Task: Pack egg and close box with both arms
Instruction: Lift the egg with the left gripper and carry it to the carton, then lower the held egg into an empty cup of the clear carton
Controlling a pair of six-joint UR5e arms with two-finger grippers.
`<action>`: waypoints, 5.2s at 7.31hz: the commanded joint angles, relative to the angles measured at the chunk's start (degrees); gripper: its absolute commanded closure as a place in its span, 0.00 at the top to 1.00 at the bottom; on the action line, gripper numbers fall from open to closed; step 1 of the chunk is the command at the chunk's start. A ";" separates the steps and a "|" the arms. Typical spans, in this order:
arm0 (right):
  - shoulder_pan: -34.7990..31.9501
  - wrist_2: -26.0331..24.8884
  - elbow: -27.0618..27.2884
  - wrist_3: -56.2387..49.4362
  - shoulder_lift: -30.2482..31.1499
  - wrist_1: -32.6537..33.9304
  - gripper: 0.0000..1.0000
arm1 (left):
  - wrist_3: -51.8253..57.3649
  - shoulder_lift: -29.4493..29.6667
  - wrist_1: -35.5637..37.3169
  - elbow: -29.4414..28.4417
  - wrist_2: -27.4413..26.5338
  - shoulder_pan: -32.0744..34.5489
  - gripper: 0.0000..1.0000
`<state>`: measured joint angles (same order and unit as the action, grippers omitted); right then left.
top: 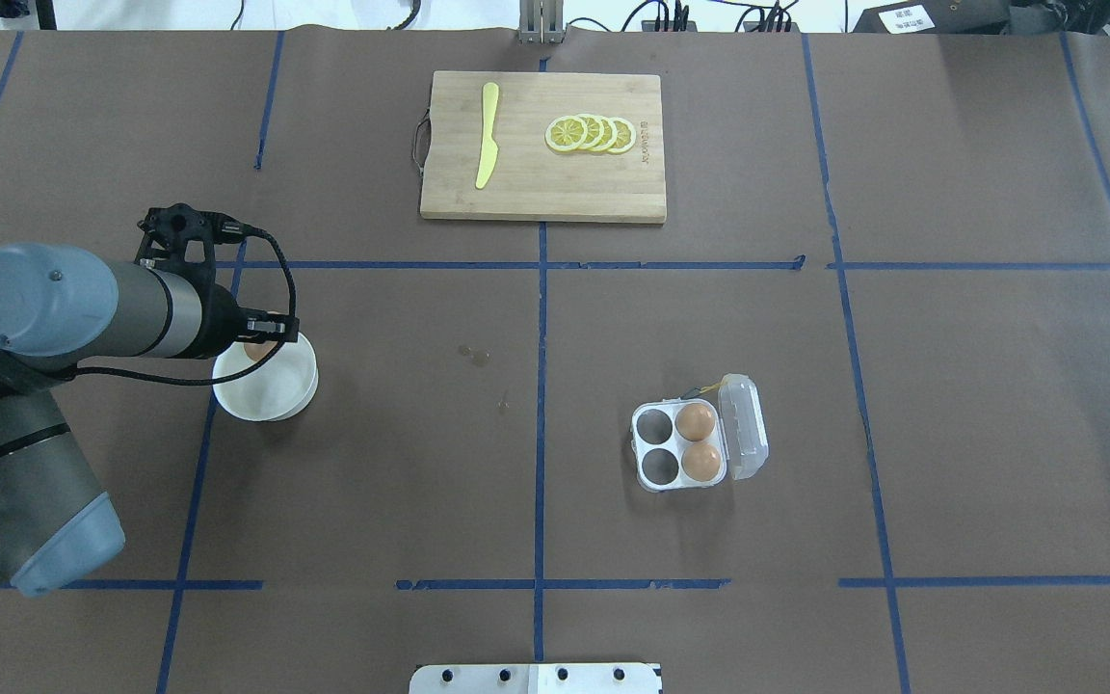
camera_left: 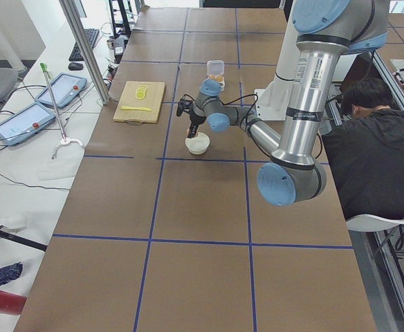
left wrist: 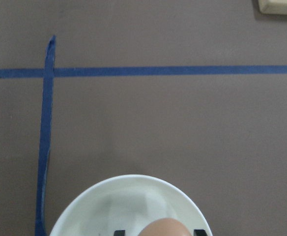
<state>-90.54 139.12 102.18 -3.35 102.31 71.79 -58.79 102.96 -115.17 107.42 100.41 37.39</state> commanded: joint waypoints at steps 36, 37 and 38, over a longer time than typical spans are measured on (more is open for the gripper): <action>-0.07 -0.08 -1.10 0.01 0.26 0.02 1.00 | 42.53 32.57 -55.42 -39.66 -16.82 -25.35 0.54; -0.07 -0.08 -1.10 0.01 0.26 0.02 1.00 | 42.44 32.74 -55.42 -39.66 -16.73 -25.35 0.58; -0.07 -0.08 -1.10 0.01 0.26 0.02 1.00 | 42.44 32.75 -55.42 -39.66 -16.73 -25.35 0.62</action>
<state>-90.61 139.04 101.07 -3.34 102.57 71.81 -16.32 135.63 -170.60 67.76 83.64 12.06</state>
